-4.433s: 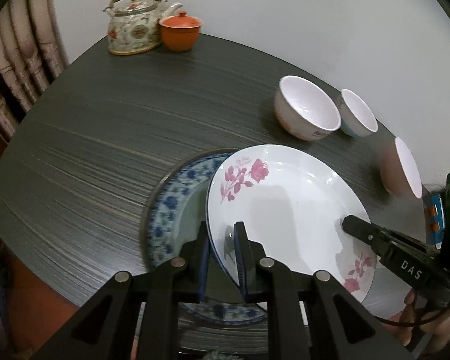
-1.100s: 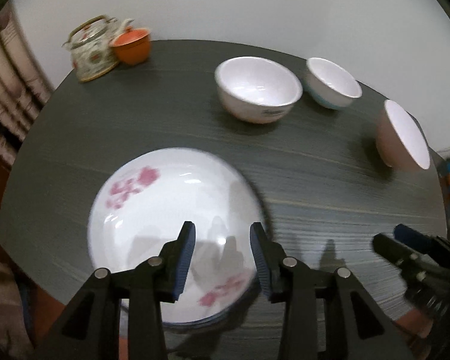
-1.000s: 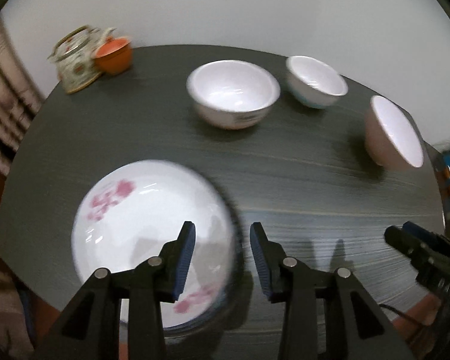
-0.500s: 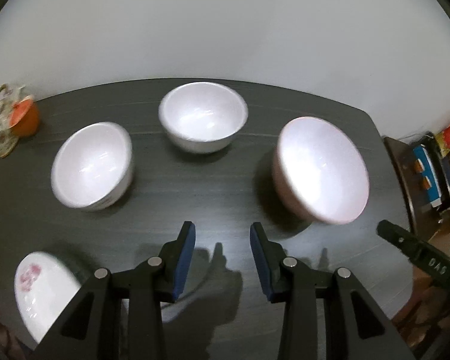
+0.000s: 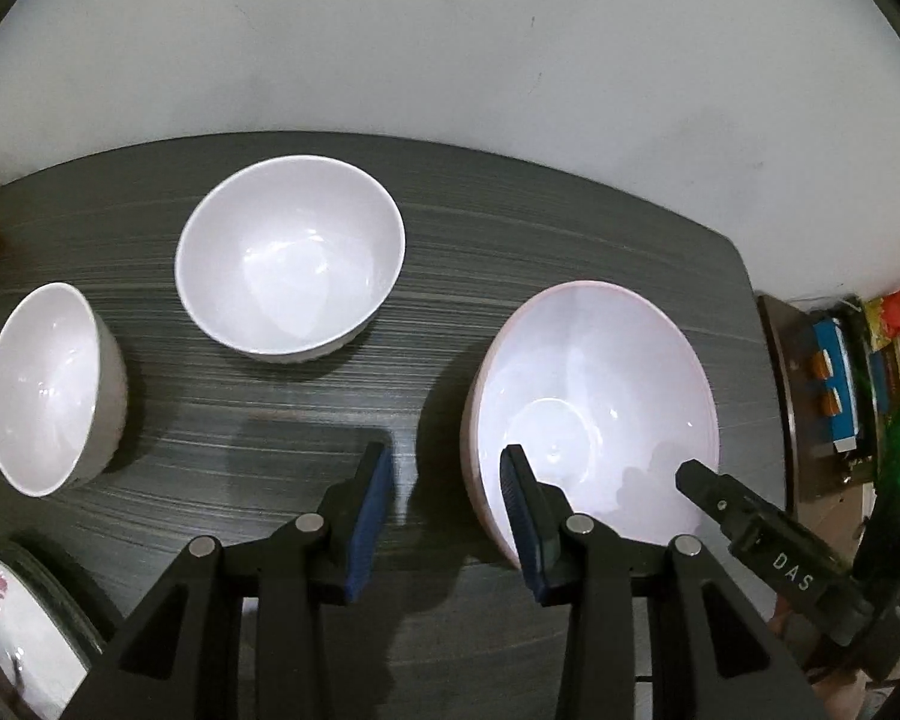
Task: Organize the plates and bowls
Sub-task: 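Move both grippers to the large pink bowl rim and close them, then lift and carry the large pink bowl with both grippers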
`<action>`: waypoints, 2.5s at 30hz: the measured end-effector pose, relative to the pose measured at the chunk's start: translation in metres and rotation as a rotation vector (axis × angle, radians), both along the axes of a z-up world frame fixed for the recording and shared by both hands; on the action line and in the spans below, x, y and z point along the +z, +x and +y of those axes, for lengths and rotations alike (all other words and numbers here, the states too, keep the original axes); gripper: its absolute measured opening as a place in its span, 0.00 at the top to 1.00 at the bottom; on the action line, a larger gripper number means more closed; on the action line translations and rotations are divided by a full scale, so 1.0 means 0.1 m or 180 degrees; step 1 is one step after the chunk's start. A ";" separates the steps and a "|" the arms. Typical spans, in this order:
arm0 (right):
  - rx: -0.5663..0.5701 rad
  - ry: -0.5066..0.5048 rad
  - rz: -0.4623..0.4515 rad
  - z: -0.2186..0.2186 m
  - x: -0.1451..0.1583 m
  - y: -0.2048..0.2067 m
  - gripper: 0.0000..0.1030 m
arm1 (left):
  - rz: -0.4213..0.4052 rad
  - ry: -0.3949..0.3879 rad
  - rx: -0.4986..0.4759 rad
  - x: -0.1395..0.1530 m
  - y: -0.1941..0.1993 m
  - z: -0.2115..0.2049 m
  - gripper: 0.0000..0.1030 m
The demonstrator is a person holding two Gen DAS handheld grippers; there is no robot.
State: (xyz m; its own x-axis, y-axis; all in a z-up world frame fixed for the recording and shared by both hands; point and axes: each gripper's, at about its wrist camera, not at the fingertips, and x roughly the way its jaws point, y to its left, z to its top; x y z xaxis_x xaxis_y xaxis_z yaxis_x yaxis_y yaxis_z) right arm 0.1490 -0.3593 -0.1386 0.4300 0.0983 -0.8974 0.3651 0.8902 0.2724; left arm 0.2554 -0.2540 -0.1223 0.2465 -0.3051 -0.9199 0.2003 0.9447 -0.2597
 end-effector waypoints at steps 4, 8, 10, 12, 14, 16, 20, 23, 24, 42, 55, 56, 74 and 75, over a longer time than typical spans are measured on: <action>0.0011 -0.0026 0.0064 0.06 -0.08 0.10 0.53 | 0.0055 0.0000 -0.0012 -0.08 0.07 -0.03 0.63; 0.0022 -0.0079 0.0086 0.10 -0.11 0.15 0.58 | 0.0090 0.0009 -0.0009 -0.15 0.11 -0.02 0.63; 0.0010 -0.0081 0.0106 0.10 -0.13 0.16 0.60 | 0.0111 0.0003 -0.0013 -0.19 0.13 -0.04 0.63; -0.0003 -0.0038 0.0125 0.10 -0.15 0.16 0.63 | 0.0132 -0.0006 -0.0020 -0.21 0.12 -0.06 0.69; 0.0000 -0.0027 0.0138 0.08 -0.17 0.16 0.70 | 0.0202 -0.0080 -0.0025 -0.25 0.14 -0.07 0.77; -0.0017 0.0019 0.0146 0.07 -0.19 0.15 0.76 | 0.0232 -0.0193 -0.0037 -0.22 0.12 -0.05 0.88; 0.0055 0.0046 0.0134 0.11 -0.16 0.15 0.90 | 0.0207 -0.0184 -0.0079 -0.22 0.10 -0.10 0.91; 0.0030 0.0034 0.0128 0.14 -0.13 0.11 0.90 | 0.0248 -0.0211 -0.0051 -0.22 0.08 -0.06 0.91; 0.0031 0.0040 0.0133 0.13 -0.12 0.09 0.90 | 0.0254 -0.0213 -0.0044 -0.22 0.08 -0.04 0.91; 0.0339 0.0257 -0.0034 0.83 0.38 -0.76 0.87 | 0.0107 -0.0172 0.0218 0.40 -0.76 0.82 0.91; 0.0573 0.0260 -0.0045 1.39 0.39 -1.52 0.86 | 0.0023 -0.0048 0.0285 0.50 -1.60 1.60 0.91; 0.0589 0.0253 -0.0050 1.43 0.39 -1.57 0.86 | 0.0022 -0.0042 0.0287 0.49 -1.64 1.63 0.91; 0.0622 0.0169 0.0125 1.80 0.04 -1.73 0.85 | 0.0165 -0.0010 0.0368 0.04 -1.79 1.74 0.91; 0.0621 0.0176 0.0133 1.80 0.03 -1.72 0.85 | 0.0179 -0.0002 0.0359 0.02 -1.78 1.72 0.91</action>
